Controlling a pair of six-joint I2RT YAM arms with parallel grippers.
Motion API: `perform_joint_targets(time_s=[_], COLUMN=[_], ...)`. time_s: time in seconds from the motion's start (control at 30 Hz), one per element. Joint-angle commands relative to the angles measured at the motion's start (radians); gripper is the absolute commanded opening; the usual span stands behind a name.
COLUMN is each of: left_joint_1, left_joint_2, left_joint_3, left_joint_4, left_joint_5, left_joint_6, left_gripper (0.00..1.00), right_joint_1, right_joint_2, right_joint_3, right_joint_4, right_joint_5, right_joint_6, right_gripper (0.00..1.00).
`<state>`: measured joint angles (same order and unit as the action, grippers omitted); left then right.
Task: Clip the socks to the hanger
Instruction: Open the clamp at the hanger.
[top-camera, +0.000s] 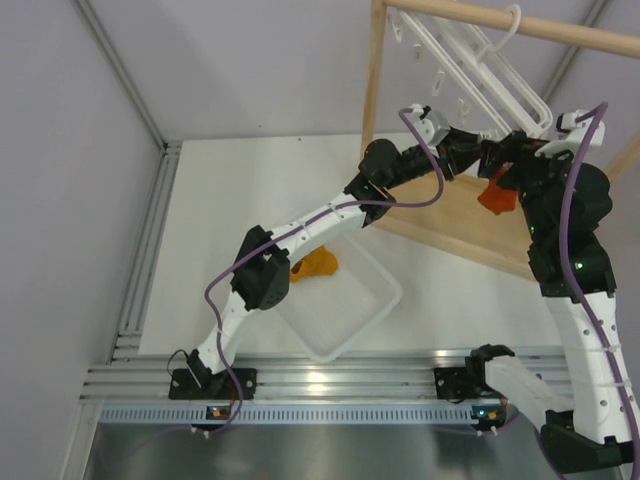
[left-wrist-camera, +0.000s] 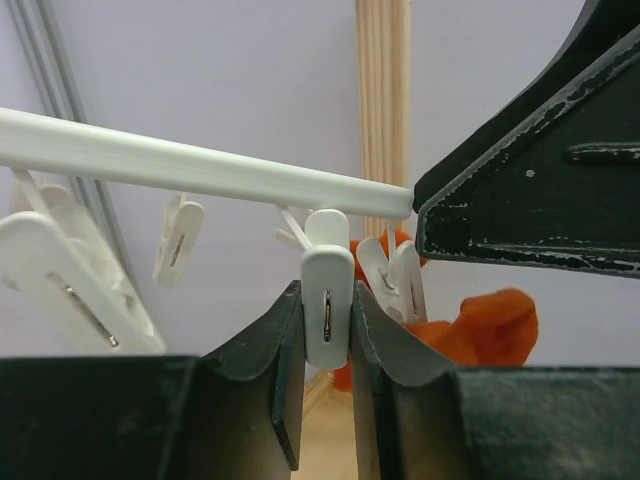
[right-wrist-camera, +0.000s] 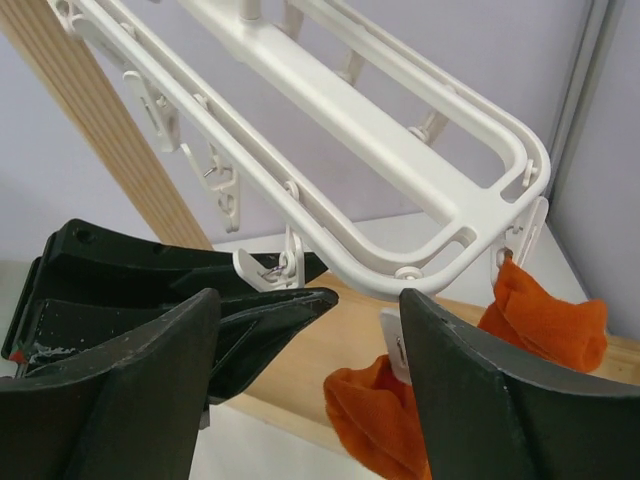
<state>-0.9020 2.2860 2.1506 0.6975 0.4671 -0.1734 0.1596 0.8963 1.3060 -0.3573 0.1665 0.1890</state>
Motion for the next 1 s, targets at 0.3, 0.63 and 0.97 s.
perform_joint_targets(time_s=[0.3, 0.63, 0.97], left_joint_1=[-0.021, -0.026, -0.037], left_joint_2=[-0.030, -0.022, -0.011], left_joint_3=[0.034, 0.037, 0.049], left_joint_4=[0.103, 0.077, 0.060], left_joint_5=[0.108, 0.147, 0.148], left_joint_6=[-0.031, -0.028, -0.011], left_gripper=[0.07, 0.08, 0.09], right_joint_1=[-0.037, -0.037, -0.035], right_joint_2=[0.018, 0.013, -0.014], right_joint_3=[-0.054, -0.126, -0.209], right_joint_4=[0.159, 0.250, 0.350], right_joint_5=[-0.116, -0.176, -0.243], right_joint_6=[0.017, 0.030, 0.009], right_gripper=[0.70, 0.65, 0.59])
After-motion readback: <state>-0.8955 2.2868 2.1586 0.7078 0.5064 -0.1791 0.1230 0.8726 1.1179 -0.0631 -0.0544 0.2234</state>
